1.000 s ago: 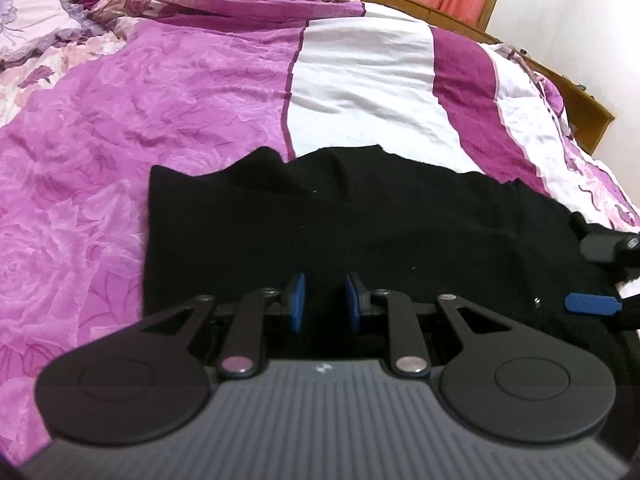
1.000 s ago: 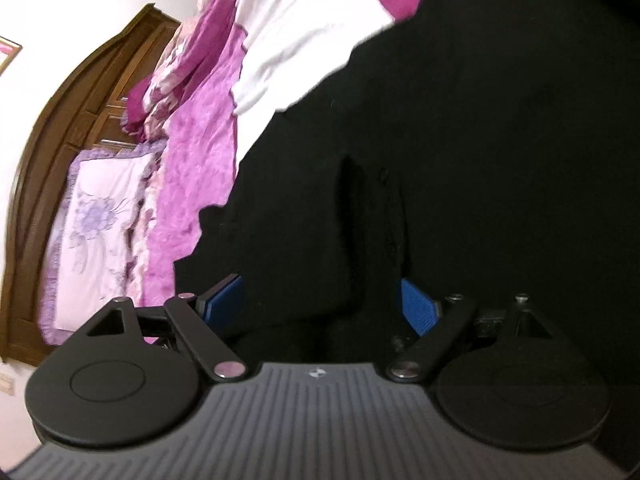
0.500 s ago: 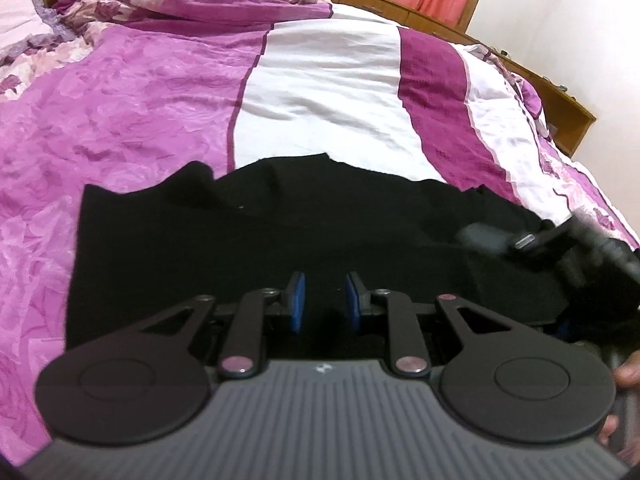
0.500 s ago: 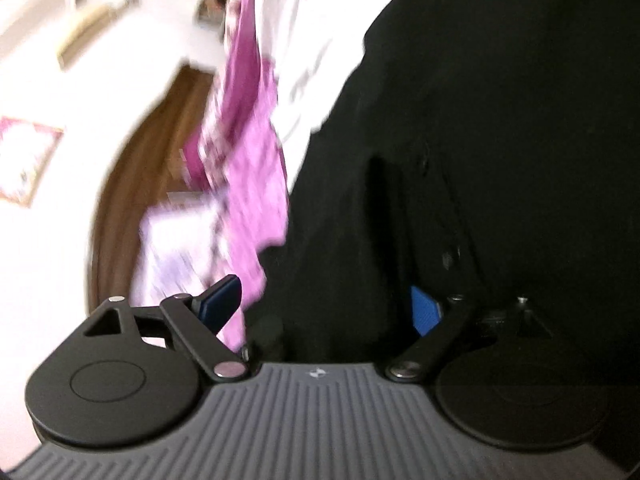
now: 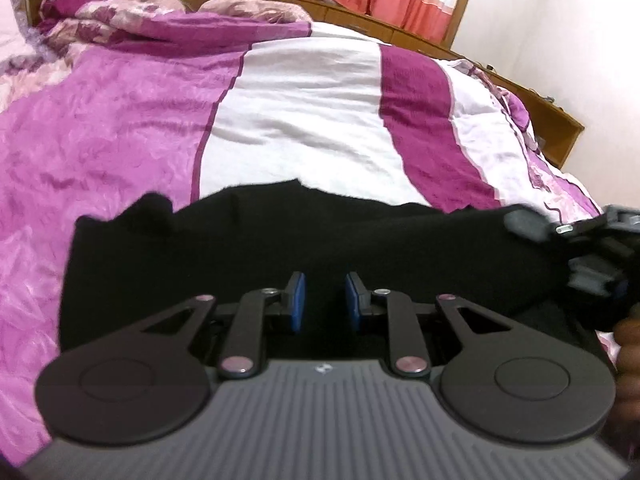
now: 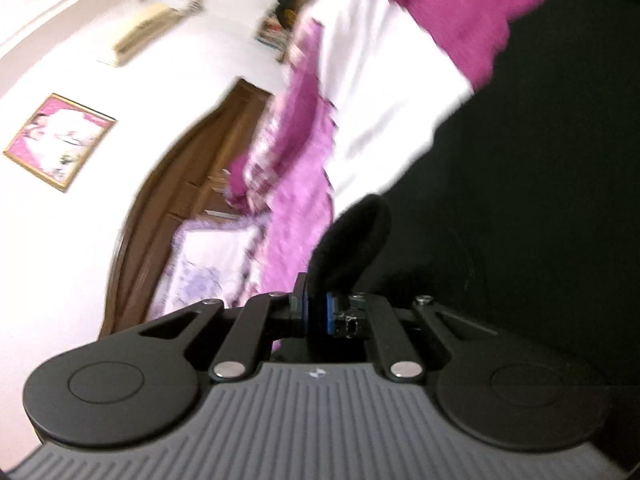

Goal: Fold small clothes

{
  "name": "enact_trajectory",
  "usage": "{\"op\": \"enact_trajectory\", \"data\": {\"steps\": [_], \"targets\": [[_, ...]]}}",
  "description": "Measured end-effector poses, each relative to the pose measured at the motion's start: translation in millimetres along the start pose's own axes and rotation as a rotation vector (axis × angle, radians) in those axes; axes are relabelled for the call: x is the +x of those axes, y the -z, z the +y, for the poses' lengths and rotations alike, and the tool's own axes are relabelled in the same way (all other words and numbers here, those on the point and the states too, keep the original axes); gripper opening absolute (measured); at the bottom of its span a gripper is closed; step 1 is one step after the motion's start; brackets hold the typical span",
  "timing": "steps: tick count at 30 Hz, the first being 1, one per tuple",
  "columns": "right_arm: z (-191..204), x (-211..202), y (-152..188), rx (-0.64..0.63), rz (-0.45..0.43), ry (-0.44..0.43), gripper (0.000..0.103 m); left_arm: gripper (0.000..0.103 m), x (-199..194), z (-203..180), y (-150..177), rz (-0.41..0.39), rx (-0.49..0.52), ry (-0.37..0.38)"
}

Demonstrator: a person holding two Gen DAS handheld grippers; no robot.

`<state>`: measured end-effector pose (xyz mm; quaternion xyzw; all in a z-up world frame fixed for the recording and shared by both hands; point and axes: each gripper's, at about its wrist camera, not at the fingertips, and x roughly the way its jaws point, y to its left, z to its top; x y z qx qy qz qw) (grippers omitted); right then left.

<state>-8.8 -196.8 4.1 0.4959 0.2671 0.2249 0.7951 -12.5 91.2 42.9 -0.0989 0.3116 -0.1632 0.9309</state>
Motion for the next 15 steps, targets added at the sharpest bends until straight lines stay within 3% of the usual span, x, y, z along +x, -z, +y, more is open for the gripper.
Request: {"op": "enact_trajectory", "data": {"steps": [4, 10, 15], "targets": [[0, -28, -20, -0.032, -0.056, 0.026, 0.008, 0.024, 1, 24, 4, 0.005, -0.089, 0.019], [-7, -83, -41, -0.077, -0.152, 0.097, 0.008, 0.024, -15, 59, -4, -0.039, -0.261, -0.016], [-17, -119, -51, -0.066, -0.194, 0.121, 0.008, 0.024, -10, 70, -1, -0.014, -0.334, -0.028]]}}
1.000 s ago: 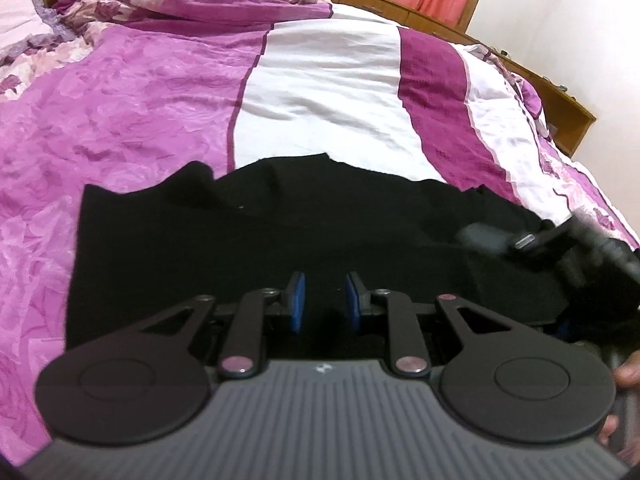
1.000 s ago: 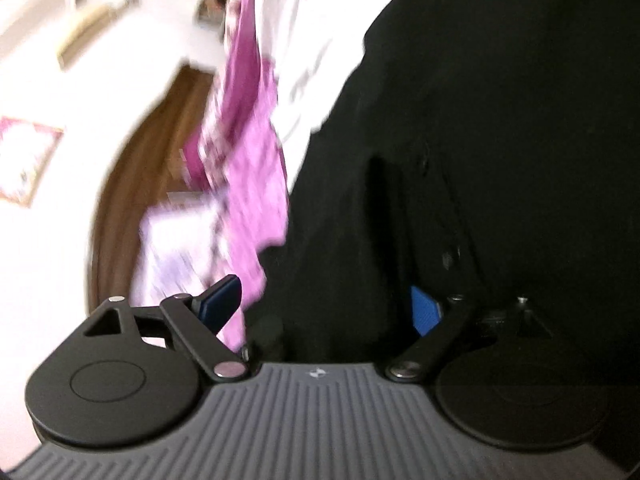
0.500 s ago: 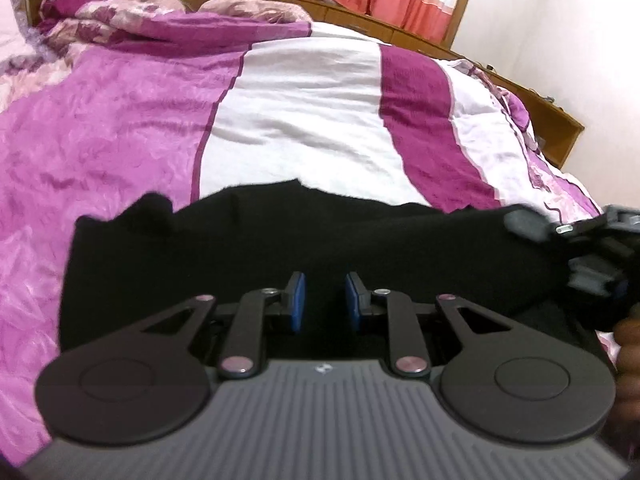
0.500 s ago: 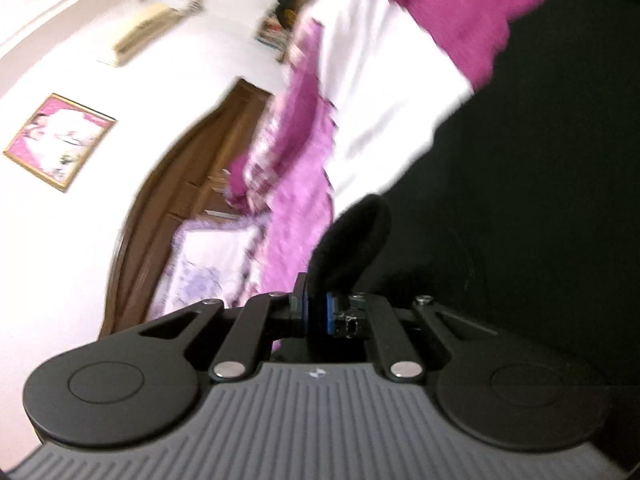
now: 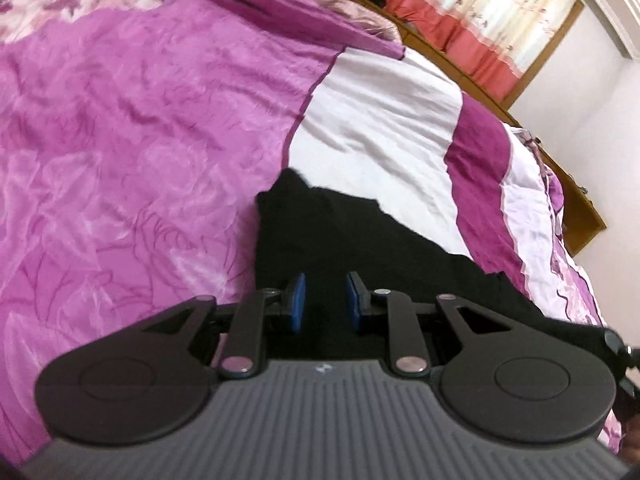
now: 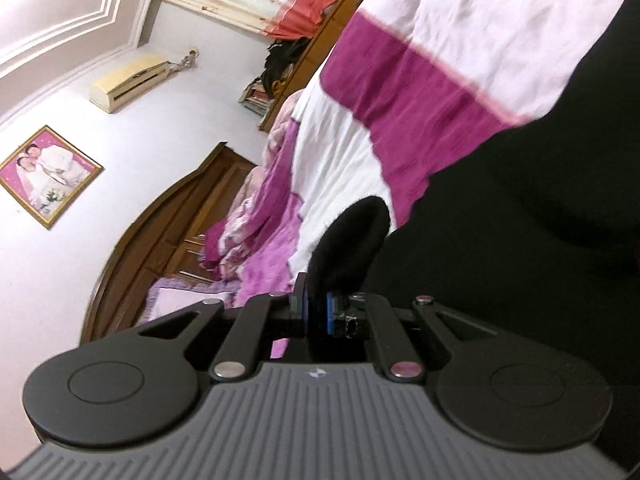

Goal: Fold small clothes

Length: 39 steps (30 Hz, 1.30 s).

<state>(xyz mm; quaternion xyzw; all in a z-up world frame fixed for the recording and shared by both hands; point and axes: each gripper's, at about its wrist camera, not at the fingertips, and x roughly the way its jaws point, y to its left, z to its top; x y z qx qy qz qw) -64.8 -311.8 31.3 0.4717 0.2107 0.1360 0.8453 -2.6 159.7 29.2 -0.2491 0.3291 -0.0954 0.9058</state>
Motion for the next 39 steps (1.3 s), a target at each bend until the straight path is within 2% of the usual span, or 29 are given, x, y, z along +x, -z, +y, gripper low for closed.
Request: {"op": "enact_trajectory", "data": {"steps": [3, 8, 10, 13, 16, 17, 20, 23, 24, 26, 29, 30, 31, 32, 34, 35, 37, 39], "targets": [[-2, -13, 0, -0.020, -0.013, 0.049, 0.008, 0.024, 3, -1, 3, 0.011, 0.009, -0.003], [-9, -32, 0, -0.037, -0.038, 0.109, 0.008, 0.024, 0, -16, 8, -0.015, 0.097, 0.007], [-11, -41, -1, -0.040, -0.065, 0.113, 0.008, 0.024, -4, -27, 8, -0.028, 0.183, 0.030], [-12, -50, -5, -0.036, -0.107, 0.130, 0.008, 0.024, -15, -49, 16, -0.047, 0.380, 0.044], [-15, -46, -10, -0.046, -0.126, 0.171, 0.008, 0.024, -13, -55, 23, 0.038, 0.452, 0.085], [-17, -44, -10, -0.045, -0.129, 0.187, 0.008, 0.024, -9, -55, 25, 0.068, 0.455, 0.064], [-26, -31, -8, -0.015, -0.097, 0.274, 0.010, 0.019, 13, -46, 32, 0.149, 0.449, -0.083], [-32, -17, -1, -0.040, -0.064, 0.383, 0.010, 0.018, 16, -44, 29, 0.152, 0.435, -0.115], [-33, -14, 1, -0.049, -0.054, 0.395, 0.010, 0.018, 16, -45, 28, 0.144, 0.448, -0.144], [-35, -10, 5, -0.065, -0.045, 0.406, 0.010, 0.018, 21, -50, 32, 0.115, 0.516, -0.249], [-40, -7, 8, -0.088, -0.030, 0.475, 0.011, 0.018, 24, -52, 31, 0.104, 0.489, -0.288], [-43, -4, 8, -0.084, -0.005, 0.513, 0.021, 0.018, 23, -55, 31, 0.100, 0.493, -0.295], [-47, -2, 8, -0.068, 0.015, 0.544, 0.026, 0.018, 23, -58, 32, 0.096, 0.501, -0.304], [-50, -3, 7, -0.048, 0.015, 0.536, 0.028, 0.018, 23, -61, 31, 0.092, 0.503, -0.313], [-54, -8, 6, -0.005, -0.002, 0.502, 0.040, 0.018, 18, -68, 31, 0.070, 0.498, -0.328], [-55, -11, 4, 0.012, -0.001, 0.495, 0.044, 0.018, 14, -73, 31, 0.043, 0.497, -0.329], [-54, -19, 0, 0.018, -0.016, 0.472, 0.061, 0.018, 5, -84, 35, -0.040, 0.514, -0.306], [-53, -32, -3, 0.030, -0.067, 0.463, 0.066, 0.018, 0, -96, 41, -0.107, 0.533, -0.258]]}}
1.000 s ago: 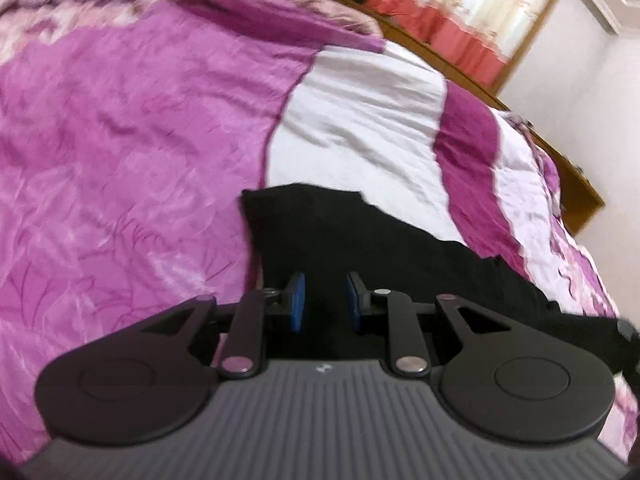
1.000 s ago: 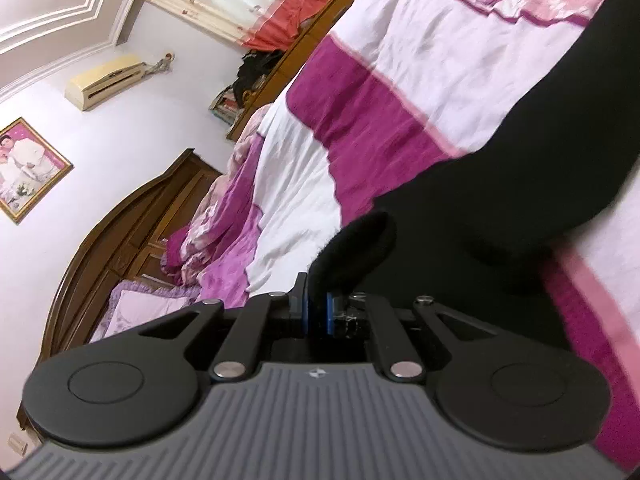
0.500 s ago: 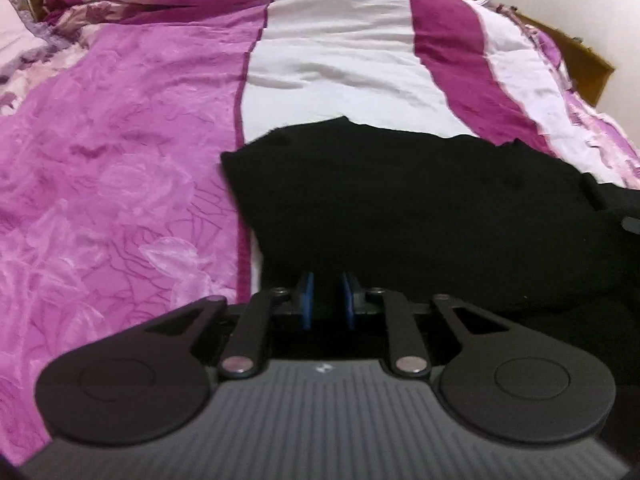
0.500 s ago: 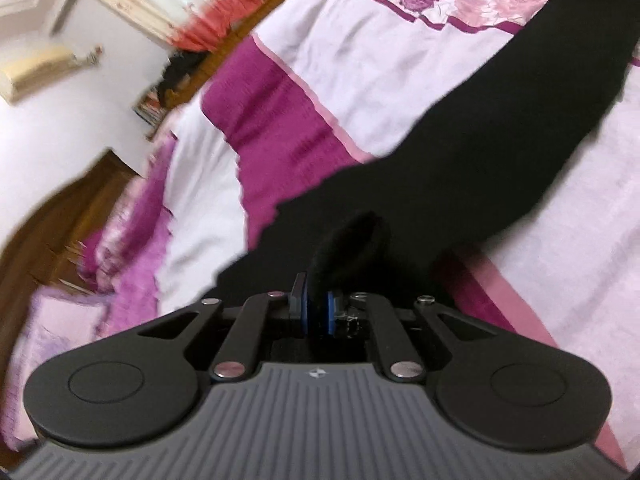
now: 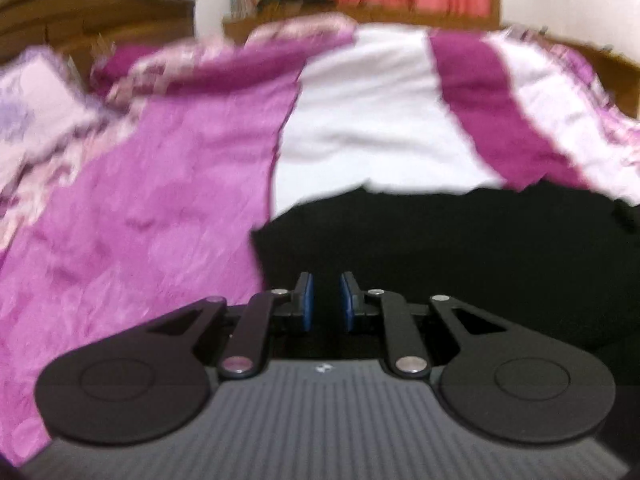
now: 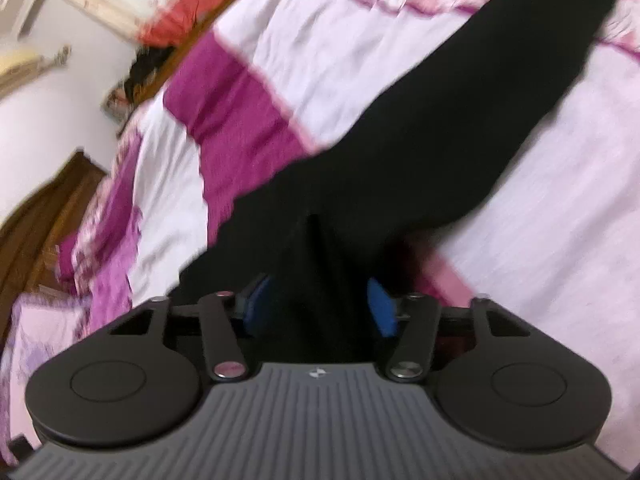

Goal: Fold small clothes

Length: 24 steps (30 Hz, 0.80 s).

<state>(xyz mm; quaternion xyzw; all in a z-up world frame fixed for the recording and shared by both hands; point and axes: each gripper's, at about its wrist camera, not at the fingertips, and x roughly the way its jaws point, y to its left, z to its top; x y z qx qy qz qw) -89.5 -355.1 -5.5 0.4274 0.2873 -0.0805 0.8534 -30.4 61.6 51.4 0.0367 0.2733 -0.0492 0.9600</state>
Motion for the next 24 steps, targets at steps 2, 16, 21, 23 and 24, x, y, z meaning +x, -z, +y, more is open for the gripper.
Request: {"op": "enact_trajectory", "data": {"steps": [2, 16, 21, 23, 24], "targets": [[-5, -10, -5, 0.036, -0.036, 0.032, 0.077, 0.018, -7, -14, 2, -0.071, -0.006, 0.076], [-124, -27, -65, 0.271, -0.240, -0.006, 0.077, 0.018, -6, -162, 12, -0.097, 0.038, 0.527], [-140, -18, -100, 0.091, -0.409, 0.239, 0.045, 0.018, 7, -219, 28, -0.081, 0.152, 0.536], [-151, -19, -118, 0.076, -0.413, 0.213, 0.045, 0.018, 20, -229, 35, -0.057, 0.150, 0.518], [-160, -20, -124, 0.070, -0.438, 0.206, 0.045, 0.018, 28, -231, 38, -0.040, 0.143, 0.505]]}}
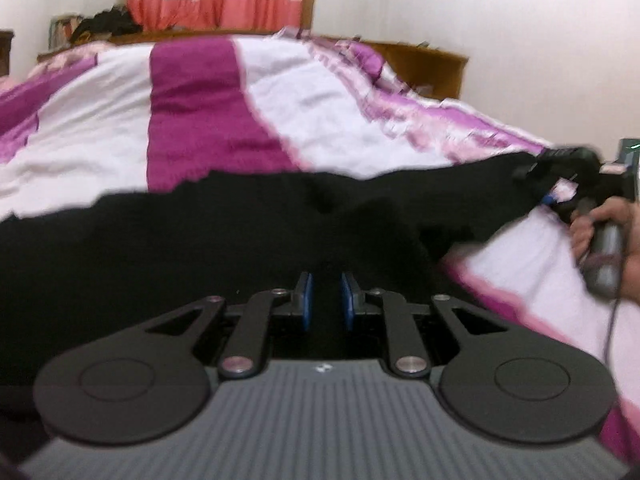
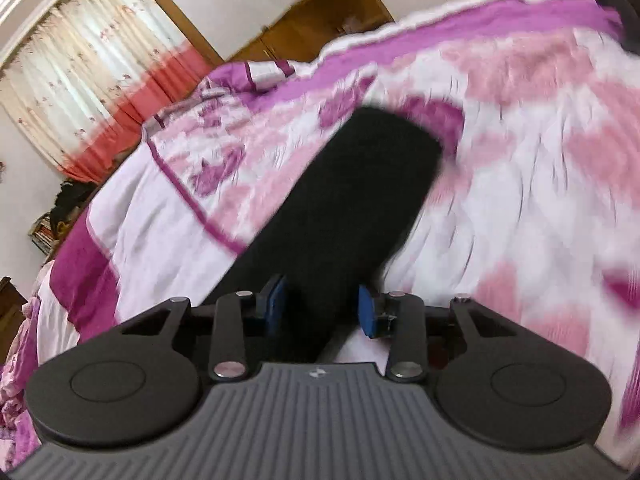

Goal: Fold small clothes

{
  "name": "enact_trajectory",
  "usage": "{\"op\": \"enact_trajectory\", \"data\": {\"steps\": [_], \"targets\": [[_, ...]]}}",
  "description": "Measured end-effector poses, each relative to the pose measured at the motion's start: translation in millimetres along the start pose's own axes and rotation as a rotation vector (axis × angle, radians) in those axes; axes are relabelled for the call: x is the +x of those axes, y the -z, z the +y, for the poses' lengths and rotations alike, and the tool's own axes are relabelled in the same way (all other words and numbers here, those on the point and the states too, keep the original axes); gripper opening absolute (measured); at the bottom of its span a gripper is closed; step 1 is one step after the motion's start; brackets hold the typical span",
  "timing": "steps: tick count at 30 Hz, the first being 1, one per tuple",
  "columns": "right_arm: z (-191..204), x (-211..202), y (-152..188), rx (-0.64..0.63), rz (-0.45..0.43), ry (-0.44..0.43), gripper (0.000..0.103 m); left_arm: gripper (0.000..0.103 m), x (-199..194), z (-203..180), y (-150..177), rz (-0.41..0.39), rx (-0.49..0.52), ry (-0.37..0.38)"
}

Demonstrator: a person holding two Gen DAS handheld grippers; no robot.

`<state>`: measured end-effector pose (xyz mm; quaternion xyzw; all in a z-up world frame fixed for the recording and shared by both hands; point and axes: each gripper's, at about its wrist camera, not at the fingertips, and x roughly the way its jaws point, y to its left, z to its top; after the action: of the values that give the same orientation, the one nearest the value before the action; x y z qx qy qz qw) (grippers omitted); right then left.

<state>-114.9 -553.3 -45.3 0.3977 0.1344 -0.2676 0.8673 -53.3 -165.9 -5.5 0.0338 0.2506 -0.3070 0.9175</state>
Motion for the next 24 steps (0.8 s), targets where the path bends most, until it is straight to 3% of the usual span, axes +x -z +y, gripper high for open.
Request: {"op": "enact_trajectory", "data": {"steps": [3, 6, 9, 12, 15, 18, 24], "targets": [[-33, 17, -13, 0.137, -0.053, -0.110, 0.045, 0.020, 6, 13, 3, 0.003, -0.098, 0.035], [-30, 26, -20, 0.070, -0.110, -0.094, 0.045, 0.020, 6, 33, 7, -0.004, -0.215, 0.100], [-37, 38, -28, 0.111, -0.147, -0.136, 0.044, 0.020, 8, 41, 8, -0.004, -0.280, 0.132], [-41, 44, -37, 0.133, -0.164, -0.185, 0.019, 0.020, 7, 35, 7, -0.005, -0.247, 0.110], [-30, 40, -48, 0.037, -0.259, -0.158, 0.012, 0.020, 8, 34, 7, -0.003, -0.236, 0.102], [-16, 20, -57, -0.099, -0.410, -0.112, 0.011, 0.020, 8, 34, 8, -0.001, -0.236, 0.101], [-5, -33, -81, -0.247, -0.567, -0.048, 0.011, 0.020, 10, 33, 8, 0.004, -0.233, 0.098]]}}
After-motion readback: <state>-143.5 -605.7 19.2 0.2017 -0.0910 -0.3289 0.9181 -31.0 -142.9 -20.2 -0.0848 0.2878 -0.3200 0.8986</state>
